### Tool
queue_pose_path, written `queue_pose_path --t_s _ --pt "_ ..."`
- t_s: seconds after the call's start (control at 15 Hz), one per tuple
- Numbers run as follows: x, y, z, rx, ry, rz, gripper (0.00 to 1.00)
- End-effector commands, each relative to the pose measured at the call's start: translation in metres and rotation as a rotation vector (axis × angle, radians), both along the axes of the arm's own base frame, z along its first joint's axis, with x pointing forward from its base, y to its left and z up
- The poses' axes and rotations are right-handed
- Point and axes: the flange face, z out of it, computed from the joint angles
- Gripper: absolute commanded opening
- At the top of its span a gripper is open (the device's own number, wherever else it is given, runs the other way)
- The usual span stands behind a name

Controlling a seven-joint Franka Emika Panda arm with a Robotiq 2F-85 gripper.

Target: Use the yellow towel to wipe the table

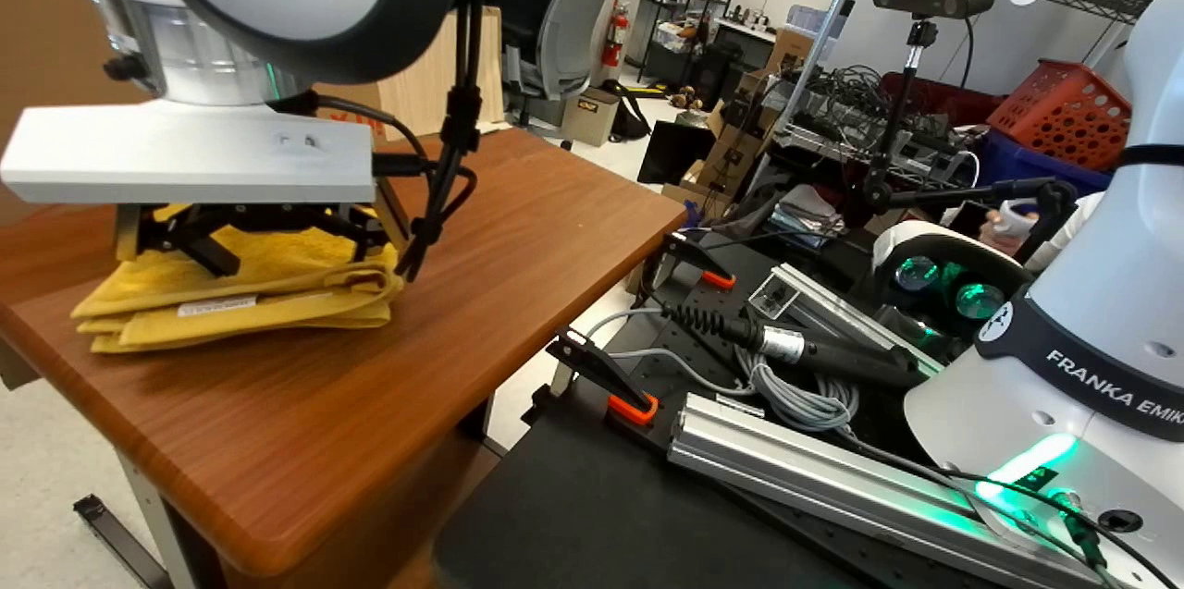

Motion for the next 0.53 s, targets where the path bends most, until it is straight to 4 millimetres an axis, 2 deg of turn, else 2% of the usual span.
queue_pose_path --t_s 0.0,0.07,0.47 --pt "0.001 0.0 0.001 0.0 0.0 -0.001 1.0" --pt "0.001 0.0 0.001 0.0 0.0 0.0 1.0" --pt "-0.034 -0.013 0.06 0.128 -0.156 0.019 1.0"
